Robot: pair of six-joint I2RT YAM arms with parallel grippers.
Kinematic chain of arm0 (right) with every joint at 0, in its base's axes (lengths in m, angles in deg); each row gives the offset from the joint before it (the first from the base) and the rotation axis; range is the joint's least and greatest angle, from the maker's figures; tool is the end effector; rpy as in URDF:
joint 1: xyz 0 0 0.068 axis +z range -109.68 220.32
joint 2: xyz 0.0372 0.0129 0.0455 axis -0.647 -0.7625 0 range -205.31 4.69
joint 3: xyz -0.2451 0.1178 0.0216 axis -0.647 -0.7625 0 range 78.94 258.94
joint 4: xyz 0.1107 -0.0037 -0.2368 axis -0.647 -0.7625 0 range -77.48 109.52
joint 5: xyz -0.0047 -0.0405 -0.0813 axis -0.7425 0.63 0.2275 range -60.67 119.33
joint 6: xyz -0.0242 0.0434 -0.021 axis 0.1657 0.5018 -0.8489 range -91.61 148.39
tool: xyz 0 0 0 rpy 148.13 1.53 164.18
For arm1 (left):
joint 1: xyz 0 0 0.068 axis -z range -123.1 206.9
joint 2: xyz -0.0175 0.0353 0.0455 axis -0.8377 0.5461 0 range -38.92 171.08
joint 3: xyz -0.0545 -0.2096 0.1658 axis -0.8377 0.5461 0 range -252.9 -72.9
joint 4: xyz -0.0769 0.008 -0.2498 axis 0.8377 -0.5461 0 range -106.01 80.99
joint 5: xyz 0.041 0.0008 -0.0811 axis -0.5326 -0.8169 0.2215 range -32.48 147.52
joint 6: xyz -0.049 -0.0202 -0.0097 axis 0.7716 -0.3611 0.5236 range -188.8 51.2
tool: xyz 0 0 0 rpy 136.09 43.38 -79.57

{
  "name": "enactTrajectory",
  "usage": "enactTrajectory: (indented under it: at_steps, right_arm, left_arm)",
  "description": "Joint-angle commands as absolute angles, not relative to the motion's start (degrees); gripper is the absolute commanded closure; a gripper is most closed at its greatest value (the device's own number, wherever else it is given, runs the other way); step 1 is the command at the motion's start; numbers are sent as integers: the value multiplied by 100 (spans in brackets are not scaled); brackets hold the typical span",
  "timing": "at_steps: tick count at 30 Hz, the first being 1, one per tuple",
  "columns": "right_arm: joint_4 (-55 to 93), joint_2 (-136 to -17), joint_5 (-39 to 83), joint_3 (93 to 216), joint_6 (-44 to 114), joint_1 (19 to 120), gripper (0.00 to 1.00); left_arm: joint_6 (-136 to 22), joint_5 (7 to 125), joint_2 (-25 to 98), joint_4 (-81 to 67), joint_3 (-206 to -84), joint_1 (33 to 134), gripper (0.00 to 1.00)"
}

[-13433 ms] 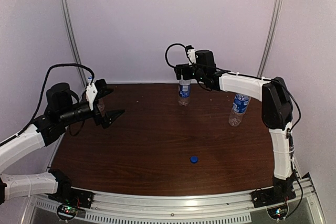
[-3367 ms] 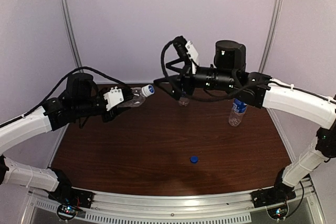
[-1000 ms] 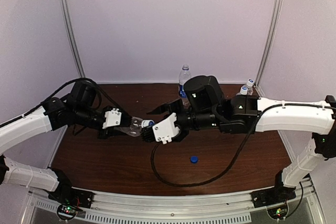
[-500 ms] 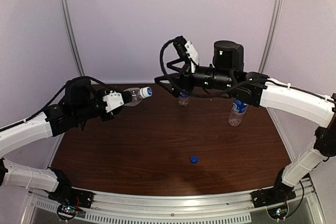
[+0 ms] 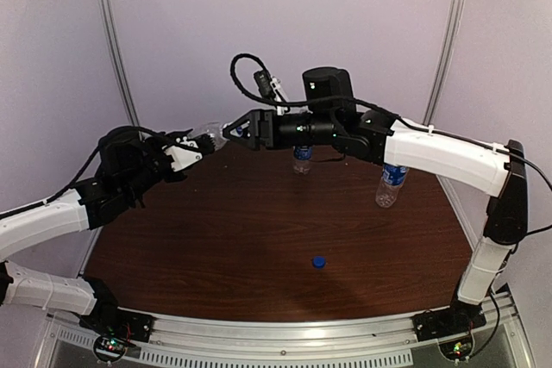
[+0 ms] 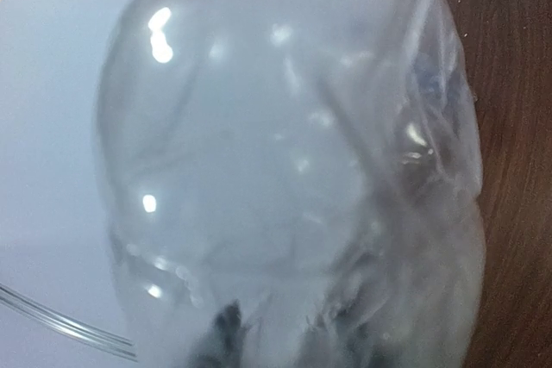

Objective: Unscrew the bottle caps

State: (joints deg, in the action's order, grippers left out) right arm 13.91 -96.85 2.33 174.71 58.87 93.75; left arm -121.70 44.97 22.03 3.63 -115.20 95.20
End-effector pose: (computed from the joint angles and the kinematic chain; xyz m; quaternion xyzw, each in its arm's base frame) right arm 0.2409 0.3520 0.3863 -0.2946 0.7079 0.5462 0.3373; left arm 0.2020 -0.1497 0.3114 0.4766 0.5691 0.1652 0.6494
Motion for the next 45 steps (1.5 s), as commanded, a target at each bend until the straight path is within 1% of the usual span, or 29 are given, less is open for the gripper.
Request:
enactTrajectory:
  at_steps: [1, 5, 7, 10, 14, 17, 19, 22, 26, 29, 30, 32, 38, 41, 45]
  right_arm:
    - [1234, -9633, 136, 17534, 6047, 9371, 32]
    - [1281, -9608, 113, 17501, 6036, 9367, 50]
    - [1300, -9618, 108, 17505, 6026, 9367, 55]
    - [1305, -9649, 134, 17516, 6015, 9371, 57]
    - [1299, -9722, 153, 17585, 6039, 9367, 54]
    - [1268, -9761, 145, 17640, 6024, 9367, 56]
    - [1267, -9777, 140, 17661, 6014, 9364, 64]
    - [1253, -9788, 112, 17661, 5966, 9358, 80]
    - [1096, -9763, 92, 17668, 5585, 9356, 88]
    - [828, -9717, 45, 17676, 4965, 9358, 93]
    - [689, -9695, 94, 17677, 4566, 9358, 97]
    - [270, -9618, 325, 17650, 3838, 9381, 100]
    - [-176, -9126, 986, 17019, 931, 9824, 100]
    - [-126, -8939, 1279, 16735, -255, 10084, 100]
    - [-18, -8674, 1332, 16379, -1683, 10328, 100]
  left_arm:
    - [-12262, 4401, 2180, 727, -11461, 9522, 77]
    - [-12268, 4431, 2190, 711, -11460, 9522, 77]
    - [-12276, 4442, 2188, 694, -11464, 9522, 77]
    - [-12293, 4479, 2179, 645, -11470, 9522, 77]
    - [-12286, 4521, 2181, 552, -11465, 9522, 77]
    - [-12280, 4543, 2171, 536, -11465, 9522, 77]
    - [-12280, 4556, 2172, 531, -11456, 9522, 77]
    - [-12270, 4576, 2164, 508, -11455, 9522, 77]
    - [-12240, 5028, 2100, 39, -11481, 9522, 77]
    - [-12060, 5471, 2093, -581, -11585, 9522, 77]
    - [-11979, 5600, 2097, -738, -11621, 9522, 77]
    - [-11864, 5912, 2079, -1122, -11693, 9522, 77]
    - [-11665, 7155, 2114, -2513, -12071, 9517, 77]
    - [-11527, 7653, 2161, -3005, -12191, 9522, 77]
    - [-11467, 8288, 2199, -3684, -12318, 9522, 77]
